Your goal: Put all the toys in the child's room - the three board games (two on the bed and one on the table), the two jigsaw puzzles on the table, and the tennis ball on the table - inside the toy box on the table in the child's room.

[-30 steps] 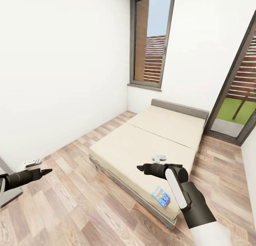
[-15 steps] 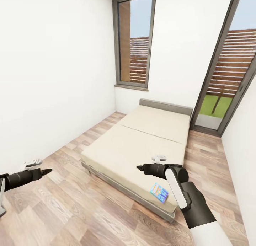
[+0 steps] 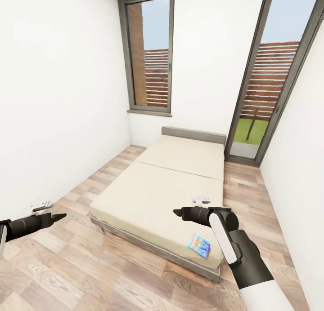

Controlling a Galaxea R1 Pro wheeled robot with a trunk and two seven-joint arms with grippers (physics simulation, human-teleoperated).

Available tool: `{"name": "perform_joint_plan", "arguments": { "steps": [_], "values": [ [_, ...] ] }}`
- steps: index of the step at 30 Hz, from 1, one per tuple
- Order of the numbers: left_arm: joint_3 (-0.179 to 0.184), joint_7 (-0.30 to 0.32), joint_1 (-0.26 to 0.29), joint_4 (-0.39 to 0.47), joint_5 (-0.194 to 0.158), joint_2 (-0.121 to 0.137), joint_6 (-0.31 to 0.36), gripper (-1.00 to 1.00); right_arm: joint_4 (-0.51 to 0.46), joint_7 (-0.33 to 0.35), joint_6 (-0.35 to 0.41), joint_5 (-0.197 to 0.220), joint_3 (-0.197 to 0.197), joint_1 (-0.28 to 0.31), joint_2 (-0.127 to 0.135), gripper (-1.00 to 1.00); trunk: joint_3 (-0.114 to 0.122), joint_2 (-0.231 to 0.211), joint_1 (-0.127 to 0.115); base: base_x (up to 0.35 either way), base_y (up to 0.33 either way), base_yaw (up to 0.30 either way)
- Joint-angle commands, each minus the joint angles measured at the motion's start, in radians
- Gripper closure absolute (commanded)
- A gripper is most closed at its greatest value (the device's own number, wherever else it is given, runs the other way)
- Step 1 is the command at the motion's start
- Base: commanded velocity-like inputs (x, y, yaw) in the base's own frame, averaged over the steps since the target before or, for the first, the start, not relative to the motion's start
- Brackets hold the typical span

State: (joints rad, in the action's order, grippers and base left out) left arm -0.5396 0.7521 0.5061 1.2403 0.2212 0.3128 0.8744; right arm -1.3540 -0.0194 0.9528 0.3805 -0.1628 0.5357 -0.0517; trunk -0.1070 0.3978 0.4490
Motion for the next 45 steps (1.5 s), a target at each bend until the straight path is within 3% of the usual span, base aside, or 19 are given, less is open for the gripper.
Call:
{"name": "perform_joint_plan", "arguments": {
  "steps": [1,17,31,45],
  "values": [
    [-0.002,0.010,0.001,0.001,0.010,0.000,0.003,-1.00,-0.001,-0.002,0.004,0.002,0.000,0.001,0.000,-1.00,-0.001,0.002,0.001,0.156,0.231,-0.271],
    [-0.002,0.010,0.001,0.001,0.010,-0.001,0.002,-1.00,-0.001,-0.002,0.004,0.002,0.000,0.001,0.000,-1.00,0.012,0.002,0.001,0.142,0.242,-0.270],
    [-0.002,0.010,0.001,0.001,0.010,-0.001,0.002,-1.00,-0.001,-0.002,0.004,0.002,0.000,0.001,0.000,-1.00,0.024,0.002,0.001,0.102,0.059,-0.270],
    [-0.002,0.010,0.001,0.001,0.010,-0.001,0.002,-1.00,-0.001,-0.002,0.004,0.002,0.000,0.001,0.000,-1.00,0.034,0.002,0.001,0.084,0.200,-0.249]
  ]
}}
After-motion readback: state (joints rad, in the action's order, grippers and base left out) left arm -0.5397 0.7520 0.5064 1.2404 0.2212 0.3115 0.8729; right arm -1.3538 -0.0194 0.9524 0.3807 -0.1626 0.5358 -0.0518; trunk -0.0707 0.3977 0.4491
